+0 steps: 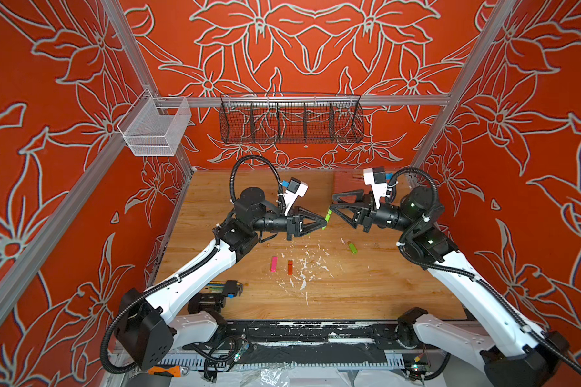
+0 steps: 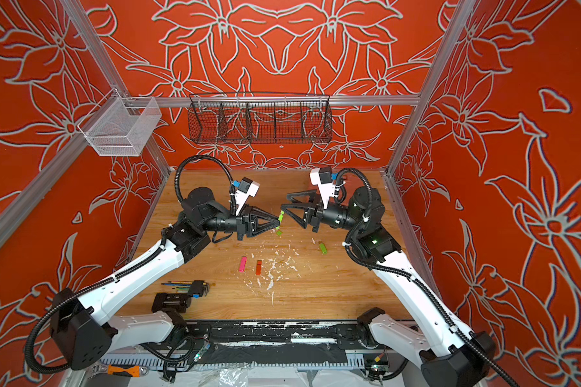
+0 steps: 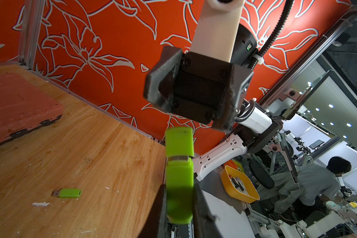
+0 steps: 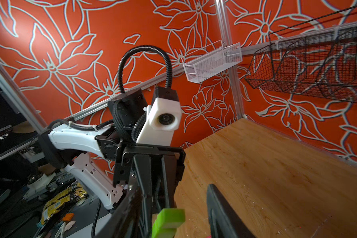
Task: Close the usb drive cover
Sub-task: Close the cover of the USB drive.
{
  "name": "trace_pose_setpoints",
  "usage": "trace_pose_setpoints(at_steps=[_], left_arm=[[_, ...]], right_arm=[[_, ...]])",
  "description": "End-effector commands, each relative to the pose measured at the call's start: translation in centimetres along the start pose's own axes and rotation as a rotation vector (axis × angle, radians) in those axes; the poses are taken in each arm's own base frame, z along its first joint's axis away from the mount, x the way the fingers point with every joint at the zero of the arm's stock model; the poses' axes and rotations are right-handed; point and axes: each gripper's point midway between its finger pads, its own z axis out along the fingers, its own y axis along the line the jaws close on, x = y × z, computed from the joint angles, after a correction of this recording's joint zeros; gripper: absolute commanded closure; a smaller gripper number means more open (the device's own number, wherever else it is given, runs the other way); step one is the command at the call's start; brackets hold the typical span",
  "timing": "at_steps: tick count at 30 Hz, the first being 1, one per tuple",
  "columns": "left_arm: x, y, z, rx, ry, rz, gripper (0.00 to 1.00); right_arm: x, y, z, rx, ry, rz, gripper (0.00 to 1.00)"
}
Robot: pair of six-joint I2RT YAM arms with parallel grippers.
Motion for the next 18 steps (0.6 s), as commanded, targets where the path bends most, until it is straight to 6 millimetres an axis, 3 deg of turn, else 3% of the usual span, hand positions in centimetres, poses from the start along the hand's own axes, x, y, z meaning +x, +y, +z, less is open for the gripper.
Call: trace_pose_setpoints(at_steps=[1, 5, 18], left_arm=[[0.2, -0.7, -0.2, 0.021, 0.004, 0.03, 0.83], [0.3, -0.7, -0.2, 0.023, 0.008, 0.025, 0.83], [0.3, -0.9, -0.2, 0.024, 0.009, 0.029, 0.83]], right_arm=[[-1.1, -1.1, -0.2, 0.098, 0.011, -0.037, 0.47], [-1.3, -0.9, 0.3, 0.073, 0.033, -0.038, 0.47], [0.9, -1.5, 1.4, 0.035, 0.183, -0.008, 0.47]])
